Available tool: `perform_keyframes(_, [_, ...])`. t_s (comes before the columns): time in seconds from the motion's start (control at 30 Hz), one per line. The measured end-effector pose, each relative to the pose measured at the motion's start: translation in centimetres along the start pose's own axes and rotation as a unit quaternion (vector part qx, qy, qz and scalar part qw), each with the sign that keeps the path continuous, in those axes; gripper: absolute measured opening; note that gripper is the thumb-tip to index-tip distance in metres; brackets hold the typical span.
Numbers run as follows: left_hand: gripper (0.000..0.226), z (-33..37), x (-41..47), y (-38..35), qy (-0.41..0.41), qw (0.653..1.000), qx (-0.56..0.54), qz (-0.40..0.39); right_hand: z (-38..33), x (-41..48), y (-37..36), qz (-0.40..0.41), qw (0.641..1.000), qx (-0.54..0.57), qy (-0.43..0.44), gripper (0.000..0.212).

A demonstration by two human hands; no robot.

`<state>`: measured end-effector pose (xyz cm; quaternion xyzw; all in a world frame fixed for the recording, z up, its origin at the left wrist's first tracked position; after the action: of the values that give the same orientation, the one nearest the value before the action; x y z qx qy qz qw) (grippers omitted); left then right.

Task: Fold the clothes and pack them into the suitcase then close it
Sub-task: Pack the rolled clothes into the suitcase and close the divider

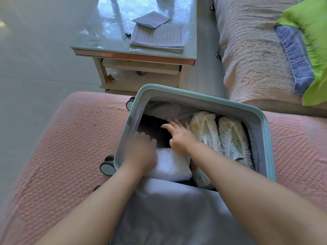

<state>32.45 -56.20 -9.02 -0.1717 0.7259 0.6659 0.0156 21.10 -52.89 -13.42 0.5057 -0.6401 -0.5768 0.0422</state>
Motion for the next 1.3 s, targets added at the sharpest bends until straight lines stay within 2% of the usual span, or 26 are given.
perform_keyframes(0.03, [0.019,0.1,0.3,0.1,-0.011,0.999,0.001,0.032,-0.1,0.1,-0.2,0.004,1.000,-0.001,0.003,0.078])
perform_keyframes(0.1, [0.041,0.1,1.0,0.4,-0.007,0.998,-0.015,0.067,0.2,0.0,-0.5,0.004,1.000,0.012,0.004,0.076])
perform_keyframes(0.17, [0.069,-0.4,1.4,-0.7,0.022,0.999,-0.027,0.032,0.5,0.1,-0.6,0.016,1.000,-0.021,0.008,0.076])
perform_keyframes(0.23, [0.078,-1.0,1.4,-2.3,0.049,0.998,-0.006,-0.043,0.4,-0.2,-0.6,0.047,0.995,-0.083,0.011,0.077])
perform_keyframes(0.3, [0.082,-1.0,1.4,-2.2,0.060,0.997,0.003,-0.056,0.2,-1.3,-0.6,0.078,0.995,-0.066,0.014,0.077])
perform_keyframes(0.4, [0.080,-1.0,1.5,-1.3,0.064,0.997,-0.009,-0.035,0.7,-3.5,-1.3,0.106,0.994,0.005,0.029,0.072])
perform_keyframes(0.5, [0.074,-1.0,1.0,-1.5,0.065,0.996,-0.029,-0.057,1.9,-3.9,-3.4,0.021,0.999,-0.037,0.015,0.074])
perform_keyframes(0.6, [0.068,-0.4,-0.1,-1.2,0.067,0.994,-0.072,-0.056,2.2,-4.2,-1.9,0.007,0.999,-0.039,0.011,0.068])
perform_keyframes(0.67, [0.064,0.4,-1.2,-0.1,0.070,0.991,-0.113,-0.013,2.3,-5.6,-0.4,0.018,1.000,0.001,0.018,0.063])
perform_keyframes(0.73, [0.068,2.1,-2.5,1.7,0.058,0.986,-0.147,0.061,3.3,-7.7,0.5,0.036,0.998,0.043,0.020,0.060])
perform_keyframes(0.8, [0.059,4.7,-3.5,3.6,0.027,0.974,-0.179,0.136,4.9,-10.6,0.8,0.051,0.995,0.076,0.030,0.056])
perform_keyframes(0.9, [0.045,9.5,-4.4,5.9,-0.016,0.962,-0.211,0.173,7.5,-15.2,0.9,0.087,0.992,0.072,0.061,0.051])
perform_keyframes(1.03, [0.047,16.6,-5.2,6.9,-0.072,0.961,-0.230,0.135,12.0,-21.0,0.1,0.096,0.989,0.014,0.109,0.055])
perform_keyframes(1.17, [0.056,22.2,-6.4,5.4,-0.074,0.968,-0.231,0.072,16.1,-25.7,-0.4,0.131,0.979,-0.046,0.148,0.061])
perform_keyframes(1.23, [0.068,24.2,-6.8,4.0,-0.074,0.975,-0.209,0.012,17.7,-27.1,-1.2,0.098,0.977,-0.108,0.154,0.073])
perform_keyframes(1.3, [0.073,25.3,-7.2,3.0,-0.070,0.977,-0.200,-0.035,19.5,-27.9,-2.6,0.024,0.971,-0.198,0.134,0.096])
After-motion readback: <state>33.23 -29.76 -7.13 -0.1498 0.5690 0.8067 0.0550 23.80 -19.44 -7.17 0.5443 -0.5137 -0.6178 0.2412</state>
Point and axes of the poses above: each hand's wrist, its own x-axis towards the middle knuckle, its own y-axis out of the back of the hand, z = x × y, the point moved 9 cm from there along x, towards the middle knuckle, and after that the axes turned 14 degrees about -y, right-handed, at the moved point
